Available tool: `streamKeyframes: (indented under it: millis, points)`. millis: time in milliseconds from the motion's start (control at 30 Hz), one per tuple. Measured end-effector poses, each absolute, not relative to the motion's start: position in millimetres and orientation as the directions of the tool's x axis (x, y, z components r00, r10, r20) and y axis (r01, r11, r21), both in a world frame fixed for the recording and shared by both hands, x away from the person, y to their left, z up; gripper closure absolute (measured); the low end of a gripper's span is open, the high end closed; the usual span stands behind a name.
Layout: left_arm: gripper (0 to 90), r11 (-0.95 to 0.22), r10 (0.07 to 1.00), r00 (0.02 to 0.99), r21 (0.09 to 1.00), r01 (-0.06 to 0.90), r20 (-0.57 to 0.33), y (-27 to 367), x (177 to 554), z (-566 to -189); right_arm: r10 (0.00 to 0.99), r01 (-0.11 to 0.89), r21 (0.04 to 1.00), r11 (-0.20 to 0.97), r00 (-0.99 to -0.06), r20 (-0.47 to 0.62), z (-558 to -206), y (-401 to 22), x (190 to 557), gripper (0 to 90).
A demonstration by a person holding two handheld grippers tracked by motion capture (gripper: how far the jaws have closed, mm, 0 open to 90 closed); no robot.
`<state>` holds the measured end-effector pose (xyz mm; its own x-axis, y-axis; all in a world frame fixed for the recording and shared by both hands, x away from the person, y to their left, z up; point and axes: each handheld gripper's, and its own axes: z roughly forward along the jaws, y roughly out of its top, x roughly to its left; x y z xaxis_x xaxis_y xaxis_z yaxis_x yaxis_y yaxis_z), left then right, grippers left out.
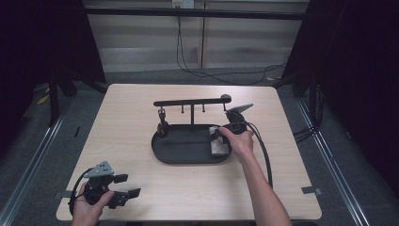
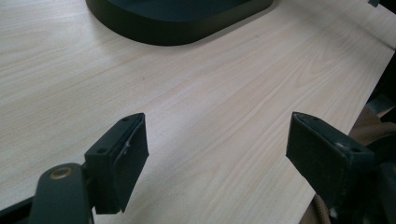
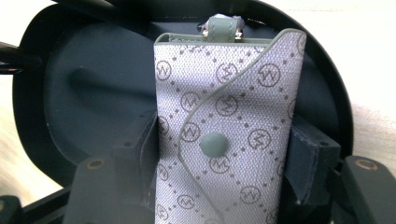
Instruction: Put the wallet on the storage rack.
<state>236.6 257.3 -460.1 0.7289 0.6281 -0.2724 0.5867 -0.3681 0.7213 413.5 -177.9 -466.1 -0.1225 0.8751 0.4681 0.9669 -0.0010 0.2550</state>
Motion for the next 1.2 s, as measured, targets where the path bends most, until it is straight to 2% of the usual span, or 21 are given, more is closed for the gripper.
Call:
streamKeyframes:
  millis: [700, 1067, 1200]
  points:
    - [20.7, -0.367, 0.628, 0.729, 0.723, 0.586, -0.272, 257.5, 236.5, -460.2, 0.878, 0.959, 0.284, 0.017, -0.150, 0.454, -465.4, -172.0, 412.2, 27.5]
    - [20.7, -0.362, 0.631, 0.725, 0.722, 0.590, -0.276, 257.6, 237.3, -460.3, 0.873, 0.932, 0.362, 0.019, -0.191, 0.448, -450.9, -182.2, 405.1, 25.5]
    - [20.8, -0.343, 0.638, 0.707, 0.710, 0.615, -0.305, 259.0, 239.3, -460.9, 0.870, 0.916, 0.399, 0.036, -0.225, 0.438, -443.6, -186.9, 399.2, 26.2]
